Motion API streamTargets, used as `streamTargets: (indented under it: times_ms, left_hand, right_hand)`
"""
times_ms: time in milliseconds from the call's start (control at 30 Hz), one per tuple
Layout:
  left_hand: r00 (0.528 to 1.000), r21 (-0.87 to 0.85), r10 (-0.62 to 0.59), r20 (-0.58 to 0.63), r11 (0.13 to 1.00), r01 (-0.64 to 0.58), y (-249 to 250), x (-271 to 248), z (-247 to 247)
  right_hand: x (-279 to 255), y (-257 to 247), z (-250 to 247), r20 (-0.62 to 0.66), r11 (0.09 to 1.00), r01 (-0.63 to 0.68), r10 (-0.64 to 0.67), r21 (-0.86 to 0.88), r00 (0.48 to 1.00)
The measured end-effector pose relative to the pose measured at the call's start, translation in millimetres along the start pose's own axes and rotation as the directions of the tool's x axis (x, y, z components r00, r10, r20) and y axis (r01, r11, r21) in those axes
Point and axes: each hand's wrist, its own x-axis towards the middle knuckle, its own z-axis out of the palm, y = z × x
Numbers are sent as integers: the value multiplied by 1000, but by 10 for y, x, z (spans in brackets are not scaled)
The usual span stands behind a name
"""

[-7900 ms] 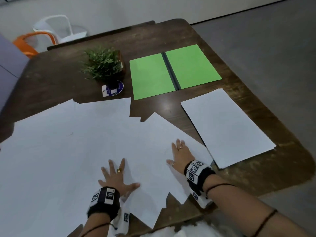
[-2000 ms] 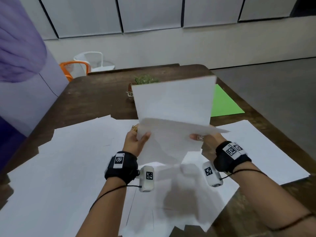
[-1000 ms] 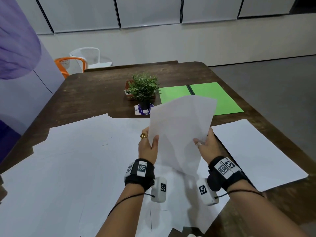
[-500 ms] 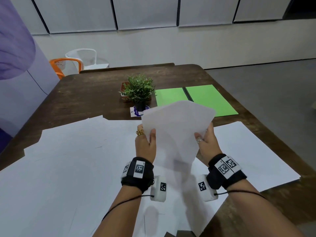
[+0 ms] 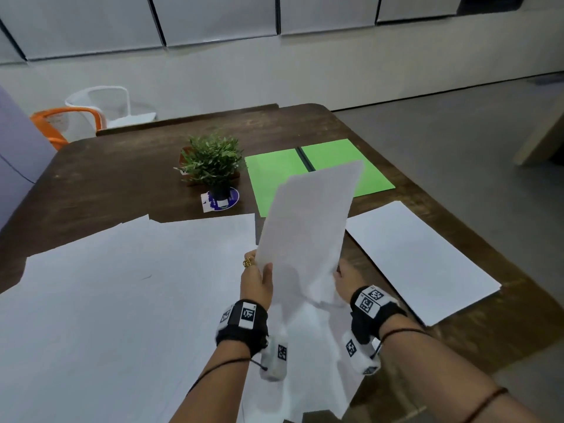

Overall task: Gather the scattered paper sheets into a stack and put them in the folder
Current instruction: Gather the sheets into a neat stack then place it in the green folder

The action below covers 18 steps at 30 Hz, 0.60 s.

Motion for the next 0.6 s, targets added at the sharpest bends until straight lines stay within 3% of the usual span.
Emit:
streamTargets:
  times_ms: [100, 167, 267, 400, 600]
  left_hand:
    - [999, -4, 19, 32, 1000, -19, 190, 110, 235]
    - [998, -6, 31, 52, 1000, -30, 350, 160, 436]
    - [996, -95, 23, 91, 995, -14, 590, 213, 738]
    - [993, -242, -52, 103, 967, 76, 729, 332, 1079]
    - [944, -190, -219, 245, 944, 268, 869, 297, 1646]
  right_hand:
    - [101, 109, -236, -157, 992, -52, 69, 111, 985]
    - [190, 212, -403, -144, 965, -89, 127, 245, 981]
    - [263, 369, -605, -55, 841, -141, 198, 522, 979]
    - [363, 702, -904, -215, 919, -127, 219, 374, 952]
    - [501, 1182, -1561, -352, 967, -233, 255, 105, 901]
